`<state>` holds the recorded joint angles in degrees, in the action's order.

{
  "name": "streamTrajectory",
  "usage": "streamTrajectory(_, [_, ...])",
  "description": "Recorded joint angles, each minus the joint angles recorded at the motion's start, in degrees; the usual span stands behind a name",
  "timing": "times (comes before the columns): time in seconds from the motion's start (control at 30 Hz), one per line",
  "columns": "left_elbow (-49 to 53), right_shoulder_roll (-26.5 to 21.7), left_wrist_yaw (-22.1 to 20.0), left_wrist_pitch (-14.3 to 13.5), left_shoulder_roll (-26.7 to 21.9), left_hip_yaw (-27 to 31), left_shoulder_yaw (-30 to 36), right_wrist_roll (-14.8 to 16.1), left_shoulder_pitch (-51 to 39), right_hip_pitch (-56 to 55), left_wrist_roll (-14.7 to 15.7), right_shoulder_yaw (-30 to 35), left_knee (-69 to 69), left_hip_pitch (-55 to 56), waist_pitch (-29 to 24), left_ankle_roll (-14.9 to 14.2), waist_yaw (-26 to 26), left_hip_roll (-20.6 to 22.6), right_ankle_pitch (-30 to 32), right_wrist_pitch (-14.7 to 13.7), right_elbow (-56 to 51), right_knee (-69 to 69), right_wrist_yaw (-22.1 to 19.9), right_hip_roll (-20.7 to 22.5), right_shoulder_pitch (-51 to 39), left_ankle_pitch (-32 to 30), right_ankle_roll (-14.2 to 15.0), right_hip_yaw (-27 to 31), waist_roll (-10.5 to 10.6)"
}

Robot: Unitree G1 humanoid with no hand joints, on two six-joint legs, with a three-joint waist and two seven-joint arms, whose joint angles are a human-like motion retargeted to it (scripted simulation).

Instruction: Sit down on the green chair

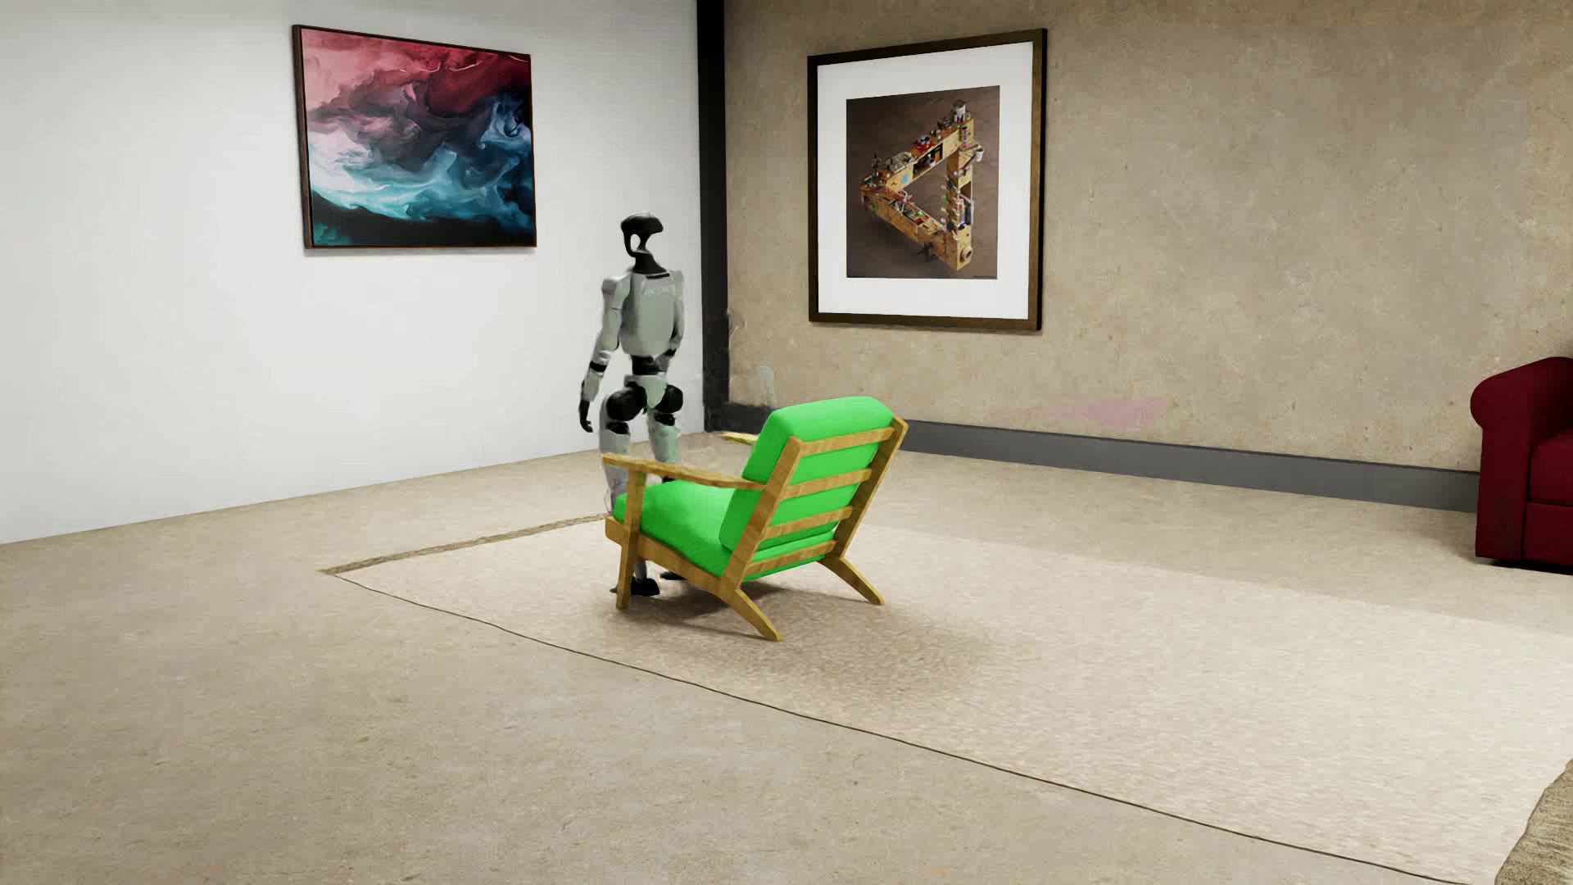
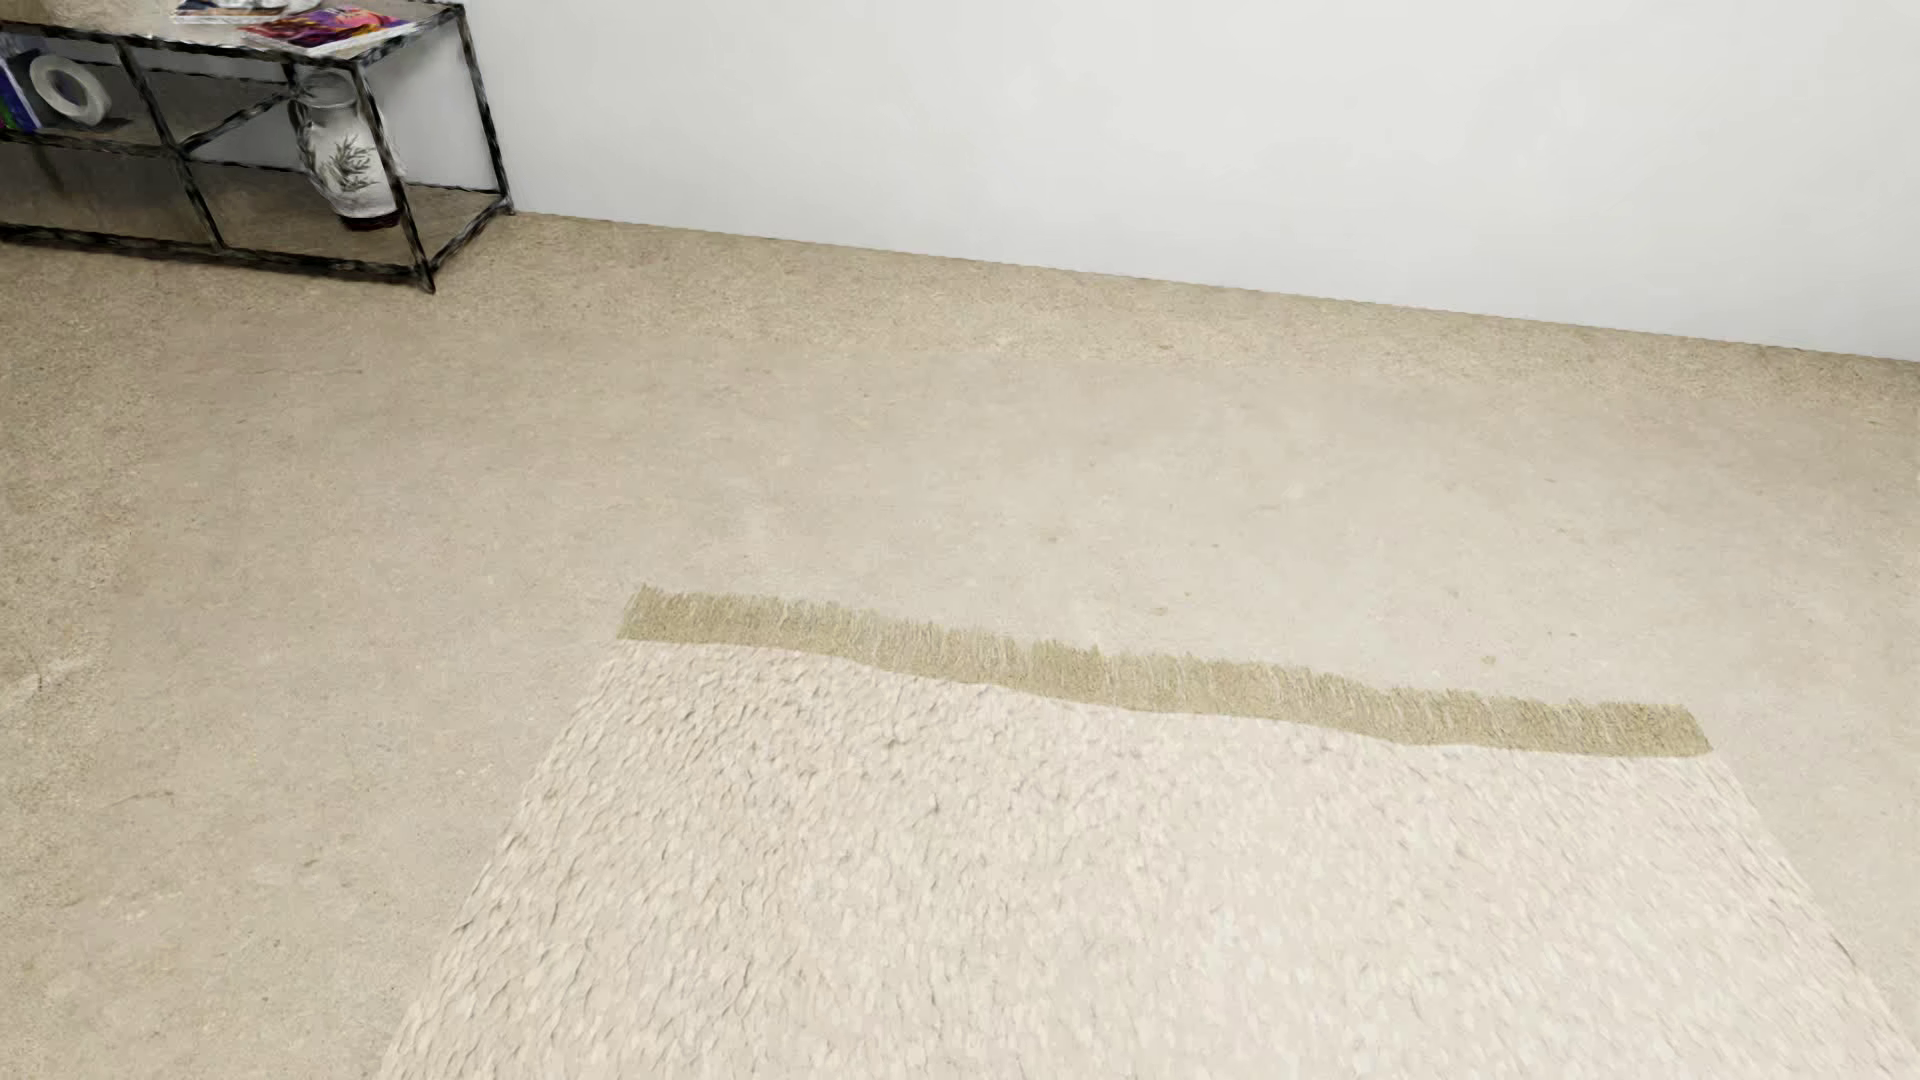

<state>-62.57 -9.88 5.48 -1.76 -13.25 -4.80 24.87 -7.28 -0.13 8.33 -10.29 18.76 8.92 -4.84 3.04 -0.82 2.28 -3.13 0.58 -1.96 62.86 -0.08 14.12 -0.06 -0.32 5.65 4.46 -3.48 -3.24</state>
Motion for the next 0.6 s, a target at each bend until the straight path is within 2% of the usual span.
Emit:
streamTrajectory(0.03, [0.52,0.02,-0.42,1.26,-1.71,0.07,0.72,-1.5,-0.98,-0.04,1.41,0.46,0.05,0.13,-0.23,0.17,0.19,0.04,-0.05,-0.44,-0.9,0.03,-0.58,0.08,-0.47,-0.15,-0.15,-0.14,-0.14])
streamTrajectory(0.07, [2.12,-1.61,0.52,1.88,-4.01,-0.15,1.53,-0.66,-1.23,0.22,0.8,0.76,0.22,0.05,-0.25,-0.12,0.21,-0.12,-0.15,0.24,-1.23,0.03,-1.15,0.02,-1.09,-0.11,-0.11,-0.35,-0.09])
streamTrajectory(0.1, [3.44,-3.5,2.16,0.53,-6.4,-0.31,2.15,-0.37,-1.51,0.01,-1.26,0.86,0.19,0.19,-0.08,-0.38,0.15,-0.3,-0.07,-0.36,-1.38,0.04,0.62,-0.12,-1.91,-0.14,0.22,-0.48,0.0])
streamTrajectory(0.13, [4.34,-5.43,3.12,-0.68,-8.54,-0.5,2.16,-2.22,-1.73,-0.13,-3.33,1.22,0.19,0.22,-0.01,-0.29,0.18,-0.25,-0.11,-1.36,-2.03,0.17,2.8,-0.08,-2.59,-0.11,0.23,-0.66,0.07])
streamTrajectory(0.17, [4.0,-7.04,3.61,-1.09,-10.08,-0.68,1.7,-3.4,-1.84,0.15,-4.21,1.89,0.07,-0.25,-0.09,-0.13,0.2,-0.15,-0.09,-1.84,-2.08,0.16,3.18,0.0,-2.96,-0.05,0.16,-0.76,0.15])
streamTrajectory(0.23, [0.14,-8.53,0.82,-0.03,-11.35,-0.75,0.77,-3.7,-2.12,0.41,-2.78,1.1,0.05,-0.52,0.02,-0.22,0.12,-0.2,-0.11,-2.78,1.48,0.1,-0.43,0.06,-3.59,0.08,0.03,-0.67,0.12])
streamTrajectory(0.3, [-4.37,-8.31,-3.46,1.5,-11.23,-1.2,-0.63,-1.02,-2.16,0.86,-0.26,-0.8,0.0,-0.9,0.17,-0.46,0.12,-0.35,-0.16,-2.04,7.5,-0.12,-6.83,0.12,-3.9,0.24,0.03,-0.79,0.02])
streamTrajectory(0.37, [-6.41,-7.88,-5.57,2.13,-10.87,-1.41,-1.44,1.71,-1.7,0.63,0.19,-2.04,-0.03,-1.19,0.44,-0.33,0.15,-0.34,-0.24,-1.01,11.25,0.33,-10.72,0.21,-3.7,0.4,-0.03,-0.77,0.02])
streamTrajectory(0.5, [-3.4,-7.85,-3.16,0.77,-9.83,-1.42,-1.39,-0.61,0.16,1.12,-1.38,-1.43,-0.04,-1.3,0.76,-0.3,0.16,-0.35,-0.13,-2.25,8.09,-0.26,-7.3,0.2,-1.51,0.5,0.08,-0.77,-0.09])
streamTrajectory(0.6, [-1.88,-6.04,-2.42,0.28,-7.06,-1.2,-0.34,-1.3,0.34,0.63,-2.33,-1.02,-0.08,-1.11,0.52,-0.25,0.12,-0.26,-0.02,-2.74,5.57,0.06,-5.65,0.08,-0.4,0.39,0.14,-0.67,-0.13])
